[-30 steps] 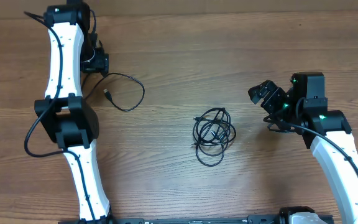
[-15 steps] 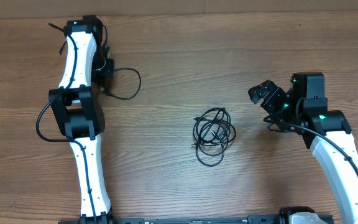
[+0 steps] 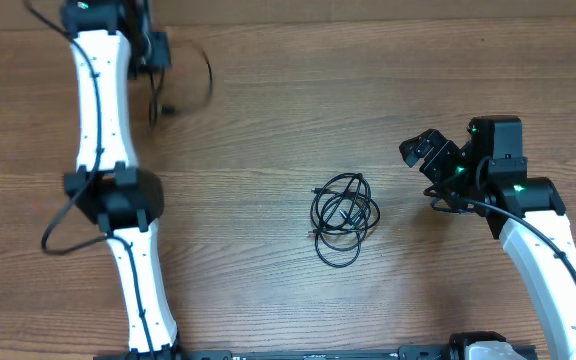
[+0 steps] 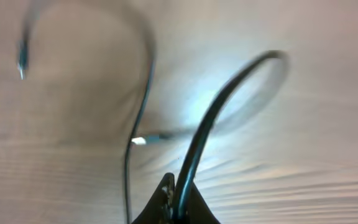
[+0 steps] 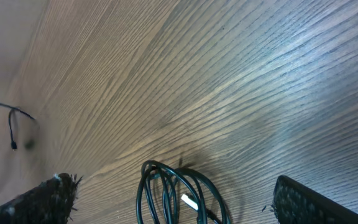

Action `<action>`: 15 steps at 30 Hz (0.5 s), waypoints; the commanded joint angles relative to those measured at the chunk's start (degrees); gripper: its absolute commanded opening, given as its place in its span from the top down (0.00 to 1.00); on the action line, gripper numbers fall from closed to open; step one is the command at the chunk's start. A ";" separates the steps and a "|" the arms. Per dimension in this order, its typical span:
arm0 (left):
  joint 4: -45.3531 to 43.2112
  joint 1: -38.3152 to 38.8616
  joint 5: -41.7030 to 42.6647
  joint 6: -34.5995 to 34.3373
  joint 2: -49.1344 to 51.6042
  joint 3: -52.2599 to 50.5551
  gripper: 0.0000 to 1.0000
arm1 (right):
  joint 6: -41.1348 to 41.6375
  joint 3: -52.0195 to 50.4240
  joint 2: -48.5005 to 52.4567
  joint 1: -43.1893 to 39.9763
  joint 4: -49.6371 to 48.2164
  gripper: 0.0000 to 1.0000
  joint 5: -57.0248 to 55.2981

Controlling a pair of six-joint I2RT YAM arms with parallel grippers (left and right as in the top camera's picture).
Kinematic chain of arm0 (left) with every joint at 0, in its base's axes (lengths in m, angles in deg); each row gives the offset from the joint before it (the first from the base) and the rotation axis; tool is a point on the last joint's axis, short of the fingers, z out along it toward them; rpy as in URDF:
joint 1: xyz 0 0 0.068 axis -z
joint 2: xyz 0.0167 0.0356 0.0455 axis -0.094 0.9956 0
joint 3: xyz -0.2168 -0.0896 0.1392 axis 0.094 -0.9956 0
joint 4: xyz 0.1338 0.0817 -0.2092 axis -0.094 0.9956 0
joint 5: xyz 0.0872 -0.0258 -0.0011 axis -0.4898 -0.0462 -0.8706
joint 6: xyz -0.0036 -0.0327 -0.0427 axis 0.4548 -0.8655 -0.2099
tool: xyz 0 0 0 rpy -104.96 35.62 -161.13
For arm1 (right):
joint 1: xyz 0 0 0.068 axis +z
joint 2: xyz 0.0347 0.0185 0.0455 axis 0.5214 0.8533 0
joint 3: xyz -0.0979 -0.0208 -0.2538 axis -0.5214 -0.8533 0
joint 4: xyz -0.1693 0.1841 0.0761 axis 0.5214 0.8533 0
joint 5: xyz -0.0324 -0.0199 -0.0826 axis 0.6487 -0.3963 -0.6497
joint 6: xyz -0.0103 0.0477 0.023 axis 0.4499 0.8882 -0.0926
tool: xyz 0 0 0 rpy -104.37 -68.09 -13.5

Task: Untangle cables
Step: 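Lift and drag the cable to the upper left corner, then release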

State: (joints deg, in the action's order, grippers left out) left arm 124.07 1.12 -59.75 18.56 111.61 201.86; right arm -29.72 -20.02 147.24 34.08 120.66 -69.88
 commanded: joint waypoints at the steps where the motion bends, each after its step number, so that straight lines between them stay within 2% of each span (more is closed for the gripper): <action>1: -3.80 -0.33 13.14 -10.60 -9.55 6.67 0.96 | -0.44 0.87 -0.44 -0.15 -0.31 0.00 -0.20; 6: -11.80 0.09 24.11 -16.57 -14.01 7.98 0.96 | -0.44 0.87 -0.44 -0.15 -0.31 0.00 -0.20; 10: -15.28 2.08 33.73 -20.79 -13.86 7.82 0.96 | -0.44 0.87 -0.44 -0.15 -0.31 0.00 -0.20; 15: -17.99 5.68 31.61 -20.70 -13.22 7.34 0.96 | -0.44 0.87 -0.44 -0.15 -0.31 0.00 -0.17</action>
State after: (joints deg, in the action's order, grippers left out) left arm 107.72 4.11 -30.82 0.11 96.44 210.10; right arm -29.72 -20.02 147.24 34.08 120.63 -69.86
